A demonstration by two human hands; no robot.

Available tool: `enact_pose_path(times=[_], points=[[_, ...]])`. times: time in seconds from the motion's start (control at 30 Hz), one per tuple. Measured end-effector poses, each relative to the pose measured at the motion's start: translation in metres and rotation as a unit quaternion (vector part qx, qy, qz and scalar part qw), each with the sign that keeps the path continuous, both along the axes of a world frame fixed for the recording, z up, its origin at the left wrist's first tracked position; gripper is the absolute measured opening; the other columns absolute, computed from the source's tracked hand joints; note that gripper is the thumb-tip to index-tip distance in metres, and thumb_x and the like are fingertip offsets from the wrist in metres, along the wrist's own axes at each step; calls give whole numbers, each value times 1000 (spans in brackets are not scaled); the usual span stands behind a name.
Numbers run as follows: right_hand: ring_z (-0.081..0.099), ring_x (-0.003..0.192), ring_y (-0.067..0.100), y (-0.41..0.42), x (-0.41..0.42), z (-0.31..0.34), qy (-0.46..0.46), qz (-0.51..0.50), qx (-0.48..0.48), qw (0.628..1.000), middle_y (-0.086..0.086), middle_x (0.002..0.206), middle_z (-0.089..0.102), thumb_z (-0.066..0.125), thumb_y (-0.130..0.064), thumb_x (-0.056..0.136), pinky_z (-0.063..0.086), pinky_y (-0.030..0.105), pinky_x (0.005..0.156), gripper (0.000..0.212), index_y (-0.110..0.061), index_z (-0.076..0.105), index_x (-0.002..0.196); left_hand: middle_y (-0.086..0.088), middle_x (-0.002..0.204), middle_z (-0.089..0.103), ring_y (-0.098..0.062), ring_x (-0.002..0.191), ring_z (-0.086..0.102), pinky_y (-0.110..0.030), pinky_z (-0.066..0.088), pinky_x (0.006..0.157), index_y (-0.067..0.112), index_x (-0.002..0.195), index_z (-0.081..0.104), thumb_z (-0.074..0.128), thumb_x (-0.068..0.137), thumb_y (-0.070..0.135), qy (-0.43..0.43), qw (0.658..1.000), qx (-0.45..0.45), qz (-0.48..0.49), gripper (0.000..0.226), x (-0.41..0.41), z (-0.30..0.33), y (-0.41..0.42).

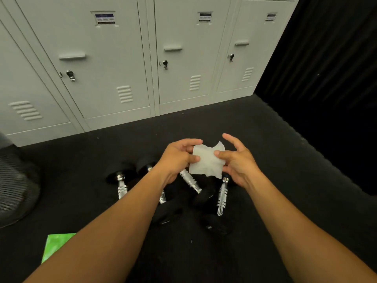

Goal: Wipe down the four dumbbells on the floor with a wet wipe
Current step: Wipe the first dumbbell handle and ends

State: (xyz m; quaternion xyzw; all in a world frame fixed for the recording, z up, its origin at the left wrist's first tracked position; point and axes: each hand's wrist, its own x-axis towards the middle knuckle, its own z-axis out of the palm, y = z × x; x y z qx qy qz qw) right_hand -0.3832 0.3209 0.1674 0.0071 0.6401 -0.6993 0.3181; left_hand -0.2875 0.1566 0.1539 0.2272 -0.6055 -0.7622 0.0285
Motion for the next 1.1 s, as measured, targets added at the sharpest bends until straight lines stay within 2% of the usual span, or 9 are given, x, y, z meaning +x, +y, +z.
enact_pose_path(times=[0.1,0.2,0.33,0.43,0.53,0.63,0.77,0.9,1.1], points=[[70,101,32,12,-3,-4,7,12,18,1000,21,120,64,70,15,78,60,48,82,59,-22,64,123,-8,101,72,-19,91,72,-27,59,71,9,121,69,69,81,-20,-11,1000,-29,5,50,-7,-5,11],[61,113,25,21,-7,-10,77,27,102,991,9,127,55,77,10,73,59,46,89,55,-29,72,111,-4,97,72,-18,91,72,-27,59,77,18,111,72,74,79,-15,-24,995,-93,-4,46,-15,-10,18],[65,99,13,27,-4,-9,205,89,237,945,-11,107,62,86,-7,71,57,35,89,41,-25,75,106,-1,93,74,-14,87,73,-30,60,84,25,101,74,79,81,-2,-39,977,-205,-44,34,-22,-9,24],[59,84,5,29,-4,-8,261,127,293,911,-13,94,60,82,-13,77,50,21,73,23,-15,77,100,7,87,69,-10,80,69,-27,57,79,20,92,76,81,82,7,-39,953,-293,-67,16,-23,-5,28],[61,95,9,32,-3,-13,282,149,294,901,-7,109,63,78,-15,82,51,25,78,6,-15,78,88,7,88,70,-11,79,68,-28,55,74,23,79,75,82,82,13,-40,950,-300,-70,12,-23,-7,27],[57,107,5,35,-3,-14,275,167,274,906,-12,122,61,79,-16,80,45,22,82,6,-15,76,85,6,76,73,-10,74,69,-29,53,73,23,83,74,82,83,18,-40,958,-274,-72,9,-22,-12,27],[73,87,18,35,-1,-15,239,169,227,929,2,92,76,80,-10,79,59,39,83,15,-11,68,88,3,71,74,-12,71,70,-34,57,76,21,86,74,82,83,17,-32,968,-242,-64,9,-19,-16,29],[66,68,19,34,-1,-17,221,167,210,938,5,72,72,72,-4,85,51,33,65,13,-6,65,95,1,75,72,-11,72,67,-31,53,70,24,85,73,79,86,15,-35,970,-235,-50,11,-19,-18,27],[71,92,26,38,-5,-19,144,172,171,959,7,89,76,57,5,89,58,43,81,25,-13,72,101,3,80,71,-10,80,67,-26,50,74,26,98,73,75,90,17,-30,970,-238,-33,12,-19,-22,28]])
